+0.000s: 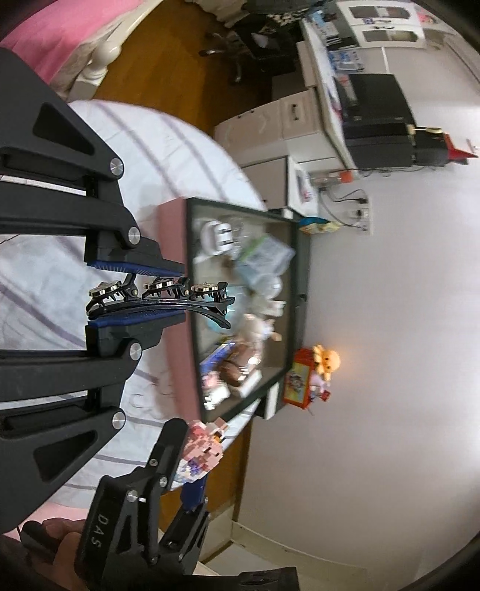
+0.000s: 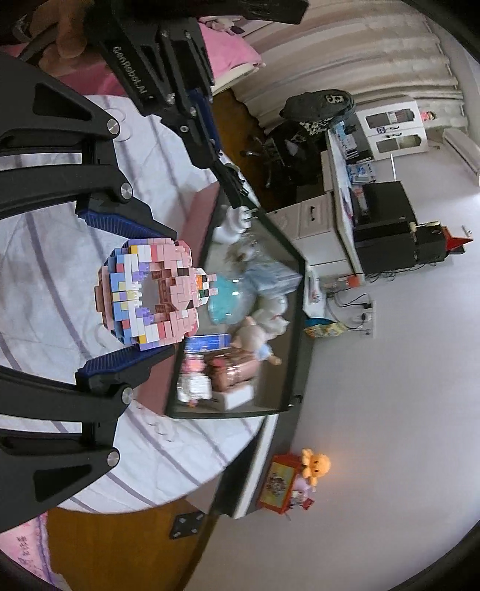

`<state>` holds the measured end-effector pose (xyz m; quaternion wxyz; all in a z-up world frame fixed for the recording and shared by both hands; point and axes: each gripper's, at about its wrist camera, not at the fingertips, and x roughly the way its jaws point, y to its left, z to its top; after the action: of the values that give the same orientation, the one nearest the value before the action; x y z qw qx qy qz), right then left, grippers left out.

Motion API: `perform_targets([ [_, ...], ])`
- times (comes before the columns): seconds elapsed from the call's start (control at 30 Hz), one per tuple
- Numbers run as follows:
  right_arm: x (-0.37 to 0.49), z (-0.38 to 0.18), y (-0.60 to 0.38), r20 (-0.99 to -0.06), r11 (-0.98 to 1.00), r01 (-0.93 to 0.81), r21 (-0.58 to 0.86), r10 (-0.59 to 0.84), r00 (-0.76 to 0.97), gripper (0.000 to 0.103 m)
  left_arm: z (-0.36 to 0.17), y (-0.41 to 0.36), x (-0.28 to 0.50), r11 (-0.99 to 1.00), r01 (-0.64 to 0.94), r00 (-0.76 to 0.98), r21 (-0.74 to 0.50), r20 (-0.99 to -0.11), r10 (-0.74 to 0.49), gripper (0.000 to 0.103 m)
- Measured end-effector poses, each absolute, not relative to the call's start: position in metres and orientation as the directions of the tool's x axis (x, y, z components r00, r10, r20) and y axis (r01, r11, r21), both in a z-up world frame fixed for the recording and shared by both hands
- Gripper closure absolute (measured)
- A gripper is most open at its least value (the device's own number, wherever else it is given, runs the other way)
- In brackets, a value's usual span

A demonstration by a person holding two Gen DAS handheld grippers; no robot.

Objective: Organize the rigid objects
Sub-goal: 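Carry the donut into the pink box with right tool while left tool drops the hair clip there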

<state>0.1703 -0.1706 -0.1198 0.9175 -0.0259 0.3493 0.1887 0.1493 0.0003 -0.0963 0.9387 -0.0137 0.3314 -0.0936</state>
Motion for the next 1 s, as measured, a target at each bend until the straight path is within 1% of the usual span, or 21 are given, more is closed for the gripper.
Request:
perform_targets([
  [0.13,0.178,-0.105,-0.171,-0.630,0.928,-0.364,0.080,0.330,0.703,0.048,-0.075,0.002,0.158,0.981,0.175,0.788,-0.081,-0.586,-0.189,0.085],
  [0.3,0.209,-0.090,-0.171,-0.618,0.932,-0.353,0.079,0.323,0.717,0.048,-0.064,0.005,0.180,0.981,0.172,0.801,-0.093,-0.567,-0.194,0.085],
  [0.47,0.246,-0.086,-0.172,-0.630,0.939,-0.336,0.077,0.307,0.714,0.048,-0.057,0.006,0.210,0.983,0.165,0.804,-0.083,-0.565,-0.183,0.085],
  [0.7,0.299,-0.101,-0.170,-0.677,0.945,-0.313,0.098,0.294,0.675,0.048,-0.066,0.000,0.261,0.983,0.168,0.781,-0.079,-0.598,-0.182,0.085],
  [1.0,0.336,-0.145,-0.171,-0.747,0.955,-0.269,0.122,0.267,0.609,0.048,-0.108,-0.014,0.306,0.985,0.165,0.723,-0.051,-0.673,-0.156,0.085],
])
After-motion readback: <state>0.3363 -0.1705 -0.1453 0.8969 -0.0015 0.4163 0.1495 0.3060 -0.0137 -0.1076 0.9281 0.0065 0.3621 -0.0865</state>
